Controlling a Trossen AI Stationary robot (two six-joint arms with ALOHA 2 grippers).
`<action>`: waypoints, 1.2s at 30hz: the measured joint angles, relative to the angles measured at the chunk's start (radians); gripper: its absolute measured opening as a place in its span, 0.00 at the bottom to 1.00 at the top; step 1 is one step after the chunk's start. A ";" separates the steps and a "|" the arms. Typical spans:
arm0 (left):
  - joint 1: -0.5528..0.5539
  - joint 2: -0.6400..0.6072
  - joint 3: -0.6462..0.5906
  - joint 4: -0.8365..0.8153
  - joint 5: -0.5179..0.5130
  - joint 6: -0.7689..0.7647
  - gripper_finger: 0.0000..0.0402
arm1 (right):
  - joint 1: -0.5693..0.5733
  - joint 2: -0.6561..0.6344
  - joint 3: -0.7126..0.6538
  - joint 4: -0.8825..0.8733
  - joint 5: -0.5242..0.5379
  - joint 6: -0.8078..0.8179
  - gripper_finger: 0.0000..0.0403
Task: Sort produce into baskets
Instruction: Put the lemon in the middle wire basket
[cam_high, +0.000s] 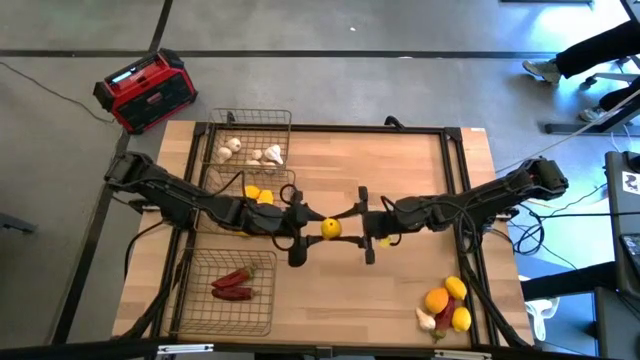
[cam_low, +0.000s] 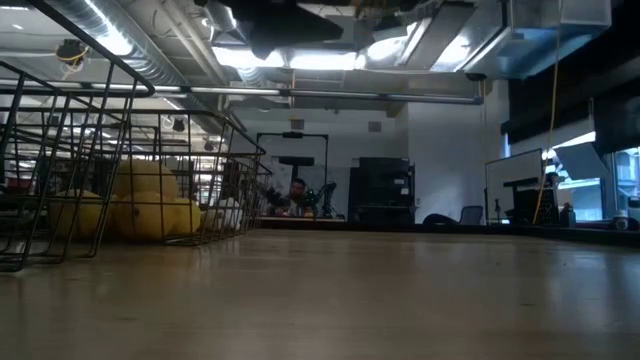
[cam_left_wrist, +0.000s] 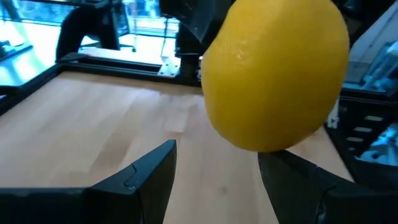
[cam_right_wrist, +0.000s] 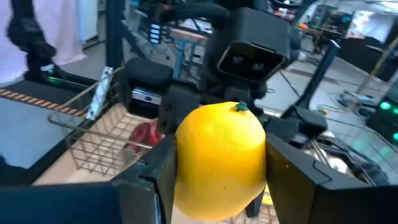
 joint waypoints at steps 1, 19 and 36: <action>-0.001 0.001 0.000 0.007 0.009 0.001 0.56 | 0.000 0.003 0.000 0.006 -0.014 -0.002 0.46; 0.000 0.011 0.004 0.034 0.095 -0.032 0.56 | -0.001 0.020 0.000 0.002 0.011 -0.053 0.46; -0.001 0.010 0.000 0.082 0.101 -0.019 0.56 | -0.001 0.036 0.000 0.049 -0.014 -0.048 0.46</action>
